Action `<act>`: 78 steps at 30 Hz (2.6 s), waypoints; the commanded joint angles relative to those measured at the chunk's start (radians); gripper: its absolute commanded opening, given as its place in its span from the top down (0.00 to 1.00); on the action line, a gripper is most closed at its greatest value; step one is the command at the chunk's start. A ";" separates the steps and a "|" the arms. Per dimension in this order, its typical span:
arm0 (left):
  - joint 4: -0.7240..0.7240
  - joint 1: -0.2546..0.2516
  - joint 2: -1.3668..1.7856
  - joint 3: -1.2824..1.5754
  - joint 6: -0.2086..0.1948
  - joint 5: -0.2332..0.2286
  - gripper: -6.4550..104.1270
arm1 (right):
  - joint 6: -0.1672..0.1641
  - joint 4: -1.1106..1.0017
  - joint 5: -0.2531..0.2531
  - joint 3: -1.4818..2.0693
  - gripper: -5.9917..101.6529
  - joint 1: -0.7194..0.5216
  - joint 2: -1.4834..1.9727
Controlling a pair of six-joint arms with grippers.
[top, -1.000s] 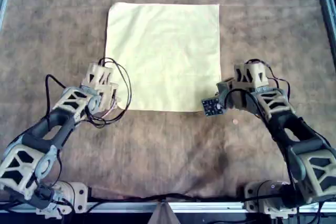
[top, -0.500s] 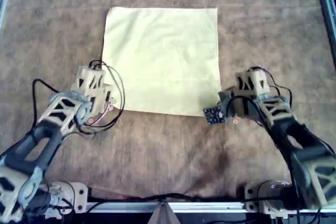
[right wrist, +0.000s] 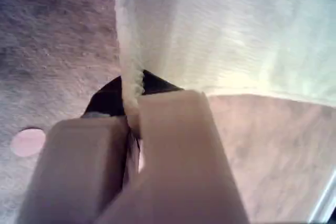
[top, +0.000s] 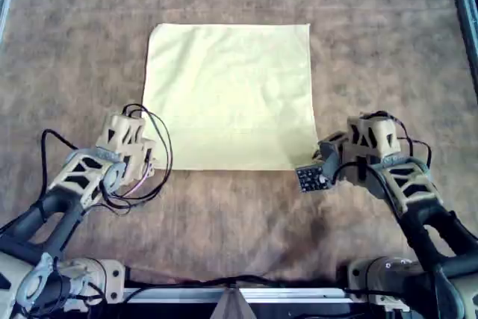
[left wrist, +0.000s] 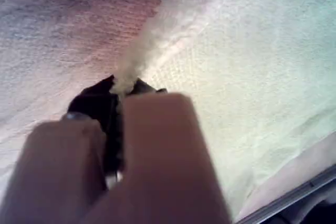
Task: Fold a cloth
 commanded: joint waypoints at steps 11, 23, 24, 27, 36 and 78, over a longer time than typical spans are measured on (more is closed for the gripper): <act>-0.018 0.020 0.037 -0.236 0.005 -0.008 0.94 | -0.006 -0.218 0.018 -0.195 0.96 -0.012 0.021; -0.020 0.106 -0.279 -0.699 0.005 -0.008 0.93 | -0.006 -0.512 0.020 -0.500 0.96 -0.015 -0.394; -0.020 0.123 -0.319 -0.742 0.005 -0.008 0.93 | -0.006 -0.525 0.020 -0.537 0.96 -0.015 -0.426; -0.020 0.164 -0.437 -0.871 0.005 -0.008 0.93 | -0.008 -0.555 0.020 -0.660 0.96 -0.015 -0.534; -0.020 0.189 -0.782 -1.287 0.005 -0.006 0.93 | -0.008 -0.563 0.020 -1.017 0.96 -0.087 -0.808; -0.020 0.250 -1.198 -1.790 0.005 0.008 0.90 | 0.006 -0.565 0.018 -1.482 0.90 -0.120 -1.183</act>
